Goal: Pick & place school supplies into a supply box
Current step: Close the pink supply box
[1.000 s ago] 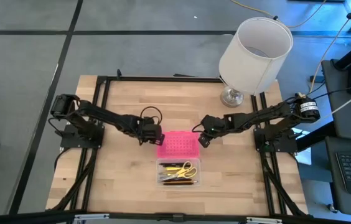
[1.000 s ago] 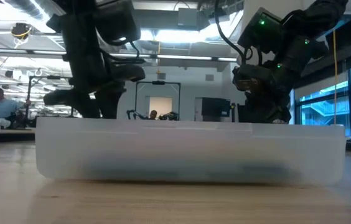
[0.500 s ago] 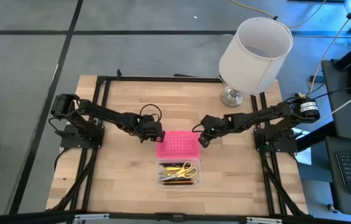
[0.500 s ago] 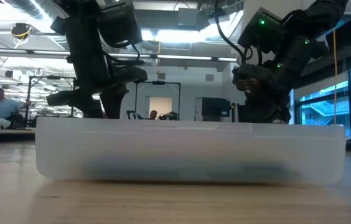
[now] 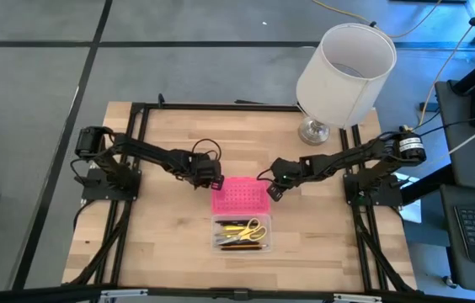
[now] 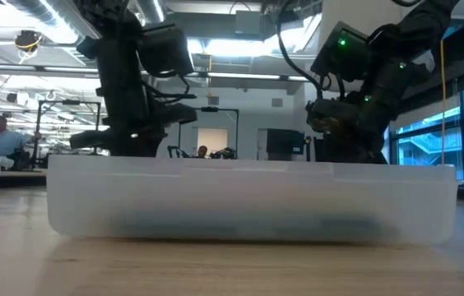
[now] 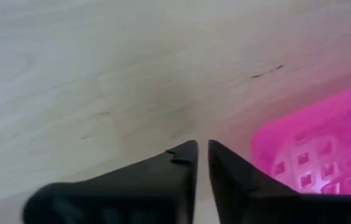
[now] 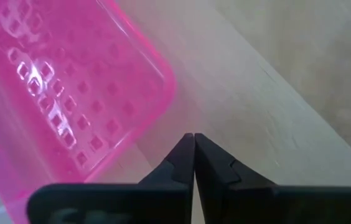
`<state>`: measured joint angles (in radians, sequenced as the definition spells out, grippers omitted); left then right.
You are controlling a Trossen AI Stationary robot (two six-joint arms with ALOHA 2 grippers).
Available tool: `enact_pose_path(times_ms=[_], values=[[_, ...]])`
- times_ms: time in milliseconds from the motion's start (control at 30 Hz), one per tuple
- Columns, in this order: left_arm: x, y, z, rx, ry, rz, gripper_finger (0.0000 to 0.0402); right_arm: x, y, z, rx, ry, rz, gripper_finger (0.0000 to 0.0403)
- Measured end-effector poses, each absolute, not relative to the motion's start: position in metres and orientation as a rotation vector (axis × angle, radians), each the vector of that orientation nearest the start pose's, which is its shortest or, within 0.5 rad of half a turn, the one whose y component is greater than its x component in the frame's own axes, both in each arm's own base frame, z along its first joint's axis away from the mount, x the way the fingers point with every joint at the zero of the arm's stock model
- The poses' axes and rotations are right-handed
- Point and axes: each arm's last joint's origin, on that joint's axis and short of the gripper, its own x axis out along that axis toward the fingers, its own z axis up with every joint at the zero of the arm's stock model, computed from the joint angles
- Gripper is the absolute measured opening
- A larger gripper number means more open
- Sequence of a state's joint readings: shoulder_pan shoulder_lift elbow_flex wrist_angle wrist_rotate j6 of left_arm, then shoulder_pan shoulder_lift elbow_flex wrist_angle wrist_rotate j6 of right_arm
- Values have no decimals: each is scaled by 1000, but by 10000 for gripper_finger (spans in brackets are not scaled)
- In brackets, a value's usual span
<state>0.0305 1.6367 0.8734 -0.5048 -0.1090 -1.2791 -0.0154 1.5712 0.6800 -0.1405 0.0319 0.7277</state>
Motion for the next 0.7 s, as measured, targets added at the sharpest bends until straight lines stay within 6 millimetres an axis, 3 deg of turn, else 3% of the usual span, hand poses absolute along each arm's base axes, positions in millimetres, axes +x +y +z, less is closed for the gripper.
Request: enact_pose_path(times_ms=[133,700], values=[[284,13,149,-1047,1028,867,5,270,-5,132,655,966,-416,6],[293,22,152,-989,952,779,3,285,-5,116,707,911,-414,6]])
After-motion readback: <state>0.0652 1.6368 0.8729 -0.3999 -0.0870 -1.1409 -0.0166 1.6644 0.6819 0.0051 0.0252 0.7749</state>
